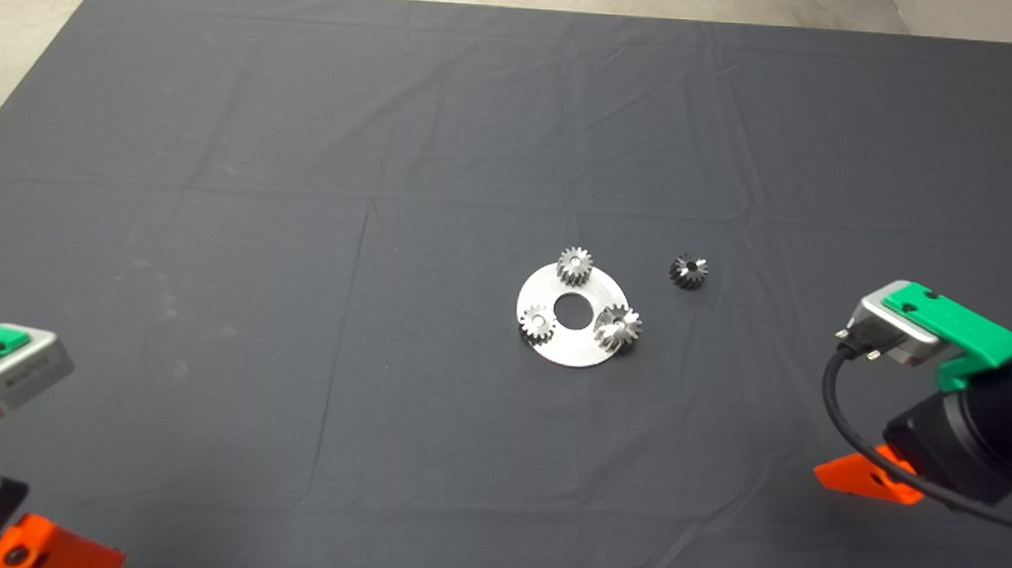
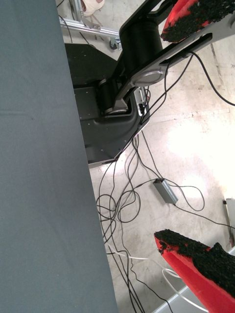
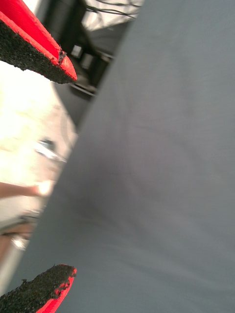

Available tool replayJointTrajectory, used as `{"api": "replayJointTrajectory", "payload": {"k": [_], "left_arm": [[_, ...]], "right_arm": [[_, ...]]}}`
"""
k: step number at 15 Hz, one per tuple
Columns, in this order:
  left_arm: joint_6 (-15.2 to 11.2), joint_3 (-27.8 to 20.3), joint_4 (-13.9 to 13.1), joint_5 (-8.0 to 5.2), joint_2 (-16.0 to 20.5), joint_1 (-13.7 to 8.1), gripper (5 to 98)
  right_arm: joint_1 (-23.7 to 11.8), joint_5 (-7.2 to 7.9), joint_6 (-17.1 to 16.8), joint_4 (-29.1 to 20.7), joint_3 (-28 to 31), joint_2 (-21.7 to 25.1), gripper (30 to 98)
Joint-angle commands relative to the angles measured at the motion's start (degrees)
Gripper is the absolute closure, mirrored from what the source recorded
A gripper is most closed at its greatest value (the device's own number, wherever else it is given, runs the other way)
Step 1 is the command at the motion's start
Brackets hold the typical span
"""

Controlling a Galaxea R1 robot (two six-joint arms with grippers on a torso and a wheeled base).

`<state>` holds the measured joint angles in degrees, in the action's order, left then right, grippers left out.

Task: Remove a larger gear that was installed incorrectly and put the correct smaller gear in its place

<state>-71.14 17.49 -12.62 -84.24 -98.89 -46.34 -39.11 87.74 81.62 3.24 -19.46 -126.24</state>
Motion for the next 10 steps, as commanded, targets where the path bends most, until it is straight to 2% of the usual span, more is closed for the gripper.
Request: {"api": "replayJointTrajectory", "payload": {"k": [1,4,7,10], "left_arm": [[-0.2,-0.7,-0.9,-0.4,0.0,0.0,5.3],[-0.2,-0.8,-0.8,-0.4,0.1,0.0,5.3],[-0.1,-1.1,-0.9,-0.33,1.5,0.0,5.3],[0.0,-1.1,-0.9,-0.4,1.8,0.0,5.3]], "right_arm": [[2.7,1.21,-2.2,9.1,-2.4,-3.9,30.7],[9.0,1.3,-5.2,14.7,-6.3,-7.3,30.7],[14.0,1.29,-5.8,21.6,-7.4,-8.2,30.7],[15.8,1.3,-5.9,28.0,-7.5,-8.2,30.7]]}}
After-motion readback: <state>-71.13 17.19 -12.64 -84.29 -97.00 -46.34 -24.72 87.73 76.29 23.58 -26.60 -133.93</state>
